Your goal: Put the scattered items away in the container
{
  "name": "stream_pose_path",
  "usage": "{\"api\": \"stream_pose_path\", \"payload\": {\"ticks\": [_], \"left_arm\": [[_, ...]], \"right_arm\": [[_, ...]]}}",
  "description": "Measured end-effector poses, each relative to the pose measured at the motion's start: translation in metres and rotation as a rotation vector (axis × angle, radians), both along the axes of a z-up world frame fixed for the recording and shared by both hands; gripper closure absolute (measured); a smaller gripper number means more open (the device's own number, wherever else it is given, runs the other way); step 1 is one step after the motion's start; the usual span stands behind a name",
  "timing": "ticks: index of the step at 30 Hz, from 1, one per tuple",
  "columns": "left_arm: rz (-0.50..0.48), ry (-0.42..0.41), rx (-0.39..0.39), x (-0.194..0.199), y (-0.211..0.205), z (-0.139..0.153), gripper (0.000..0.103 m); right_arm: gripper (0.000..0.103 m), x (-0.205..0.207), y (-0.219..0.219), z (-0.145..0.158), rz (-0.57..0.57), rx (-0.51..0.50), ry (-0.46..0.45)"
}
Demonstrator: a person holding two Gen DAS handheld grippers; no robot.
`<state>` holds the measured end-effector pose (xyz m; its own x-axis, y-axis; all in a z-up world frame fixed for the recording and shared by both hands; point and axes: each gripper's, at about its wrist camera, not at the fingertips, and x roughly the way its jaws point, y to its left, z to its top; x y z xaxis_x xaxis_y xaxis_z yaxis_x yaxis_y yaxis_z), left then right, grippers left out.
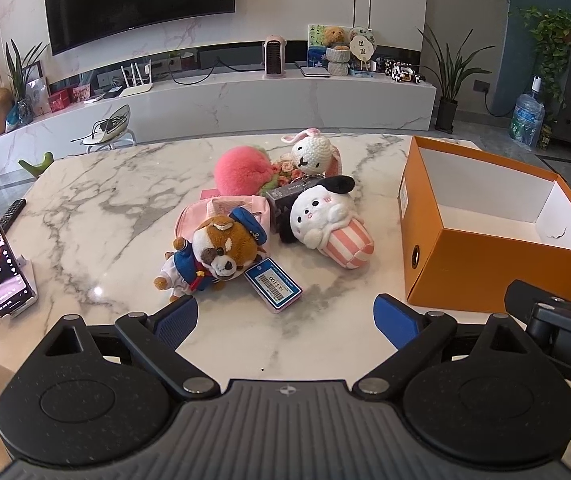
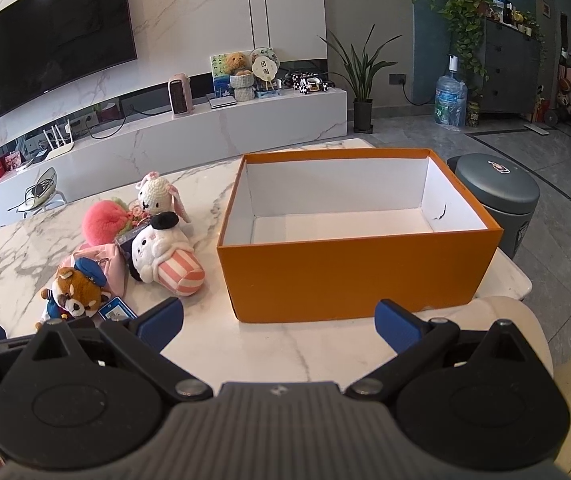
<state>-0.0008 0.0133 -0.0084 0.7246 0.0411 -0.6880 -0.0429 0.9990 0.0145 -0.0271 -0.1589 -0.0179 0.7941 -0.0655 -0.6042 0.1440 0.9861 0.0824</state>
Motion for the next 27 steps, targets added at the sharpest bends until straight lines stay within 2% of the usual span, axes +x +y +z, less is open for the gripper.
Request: {"api": "stream_pose_path", "payload": {"ticks": [14,20,24,26,27], "left_arm": [[0.015,0.027,-0.018,0.012,0.014,-0.007,0.000],[0.033,0.029,-0.022,0.023,0.037,-0.015,0.001],[0.053,0.066,-0.087,0.038,0.058,-0.023,0.012],[0.055,0.074,-0.109,0.045,0.067,-0.025,0.019],[0.056,0.075,-0.115,0.050,0.070,-0.026,0.019]], "right_arm": [[0.001,0.014,0.008,-0.006,0.058,0.010,0.011],[0.016,0.037,0.030,-0.006,0.190,0.018,-0.007],[0.030,0.057,0.053,-0.009,0.308,0.020,-0.005],[0.033,0.069,0.063,-0.012,0.354,0.019,0.008],[0.033,0.077,0.067,-0.013,0.370,0.015,0.015]]}}
